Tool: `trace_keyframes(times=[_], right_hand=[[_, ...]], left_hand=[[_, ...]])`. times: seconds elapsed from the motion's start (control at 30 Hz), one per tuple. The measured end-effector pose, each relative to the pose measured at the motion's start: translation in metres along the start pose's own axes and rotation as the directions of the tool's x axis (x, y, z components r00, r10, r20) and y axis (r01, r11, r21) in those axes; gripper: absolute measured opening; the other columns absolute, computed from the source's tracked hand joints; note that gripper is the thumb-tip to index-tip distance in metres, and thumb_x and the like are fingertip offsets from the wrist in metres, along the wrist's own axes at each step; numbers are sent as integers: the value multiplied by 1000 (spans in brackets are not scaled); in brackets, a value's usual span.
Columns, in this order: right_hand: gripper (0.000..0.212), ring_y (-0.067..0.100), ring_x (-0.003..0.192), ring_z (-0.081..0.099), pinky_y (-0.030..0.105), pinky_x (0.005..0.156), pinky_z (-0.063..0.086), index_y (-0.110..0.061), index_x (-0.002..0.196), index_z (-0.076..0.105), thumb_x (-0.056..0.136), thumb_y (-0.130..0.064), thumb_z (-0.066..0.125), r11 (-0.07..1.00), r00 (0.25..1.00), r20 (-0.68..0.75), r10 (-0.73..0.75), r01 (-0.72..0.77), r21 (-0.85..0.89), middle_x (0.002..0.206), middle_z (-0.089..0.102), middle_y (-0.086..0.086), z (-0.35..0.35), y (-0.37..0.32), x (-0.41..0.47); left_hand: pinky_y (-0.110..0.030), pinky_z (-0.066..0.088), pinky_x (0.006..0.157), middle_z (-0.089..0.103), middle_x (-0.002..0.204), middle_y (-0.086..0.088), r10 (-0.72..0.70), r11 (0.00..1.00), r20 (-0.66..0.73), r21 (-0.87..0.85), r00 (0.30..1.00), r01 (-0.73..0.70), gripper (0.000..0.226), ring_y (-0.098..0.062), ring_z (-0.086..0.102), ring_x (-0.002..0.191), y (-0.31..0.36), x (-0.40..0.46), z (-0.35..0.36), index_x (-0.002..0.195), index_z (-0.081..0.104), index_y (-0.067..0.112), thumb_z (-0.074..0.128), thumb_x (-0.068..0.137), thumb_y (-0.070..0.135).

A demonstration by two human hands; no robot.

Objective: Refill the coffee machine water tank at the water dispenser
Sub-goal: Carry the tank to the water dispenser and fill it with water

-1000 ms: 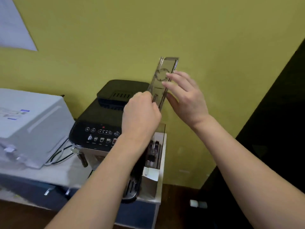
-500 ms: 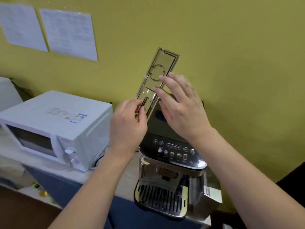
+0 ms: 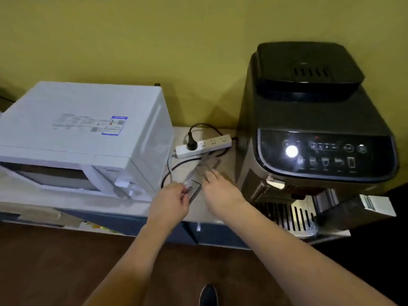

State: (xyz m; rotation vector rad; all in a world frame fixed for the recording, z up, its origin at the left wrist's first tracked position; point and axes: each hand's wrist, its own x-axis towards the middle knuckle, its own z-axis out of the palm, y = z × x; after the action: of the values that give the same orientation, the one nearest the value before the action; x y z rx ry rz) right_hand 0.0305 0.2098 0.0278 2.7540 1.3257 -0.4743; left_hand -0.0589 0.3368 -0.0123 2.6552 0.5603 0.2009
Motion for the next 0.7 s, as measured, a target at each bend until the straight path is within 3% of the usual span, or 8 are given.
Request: trace_keyframes(times=[0.1,0.23,0.33,0.43,0.53,0.63,0.7], right_hand=[[58,31,147,16,45,119,17,-9,153,25,99,-18,46,989,988,121,98,-111,100,163,12,12,53,11,29],[53,23,150,6,40,121,7,-17,156,10,106,-23,26,933,971,86,221,-236,273,162,4,-6,107,29,53],[57,28,151,2,43,123,7,-14,157,8,103,-19,29,902,962,88,260,-275,334,164,0,-2,131,34,63],[61,25,151,0,42,123,5,-14,156,6,103,-21,34,907,963,127,239,-268,325,165,-4,1,140,36,66],[73,25,151,3,42,123,10,-14,156,8,97,-17,50,908,976,79,204,-219,358,165,-3,4,122,32,51],[78,25,150,14,42,121,21,-19,156,12,92,-9,55,898,991,71,113,-132,420,165,6,4,97,29,11],[70,24,145,28,42,116,31,-23,154,22,92,-12,54,886,995,95,43,-82,456,162,21,2,85,31,-28]], left_hand=[[-32,44,64,61,92,-5,-6,998,95,67,995,-1,15,-20,58,77,-8,19,35,91,68,10,55,90,18],[-38,49,72,61,97,-12,0,992,164,121,986,-20,20,-29,60,87,-13,49,77,100,70,4,55,90,12],[-40,49,77,60,102,-14,-12,977,199,209,980,-31,20,-31,58,92,-16,55,94,99,68,2,53,86,3],[-41,48,76,59,102,-15,-17,973,192,230,981,-28,18,-32,57,91,-21,55,100,96,68,2,53,86,1],[-43,50,71,56,98,-14,-26,991,135,133,991,8,15,-32,58,85,-19,50,90,96,66,4,54,89,7],[-42,53,70,59,98,-10,-27,1000,48,3,998,27,21,-26,59,82,0,28,66,104,66,9,51,94,19],[-34,50,66,61,93,-6,12,1000,70,-30,997,-10,19,-18,59,77,21,4,54,100,68,11,51,95,20]])
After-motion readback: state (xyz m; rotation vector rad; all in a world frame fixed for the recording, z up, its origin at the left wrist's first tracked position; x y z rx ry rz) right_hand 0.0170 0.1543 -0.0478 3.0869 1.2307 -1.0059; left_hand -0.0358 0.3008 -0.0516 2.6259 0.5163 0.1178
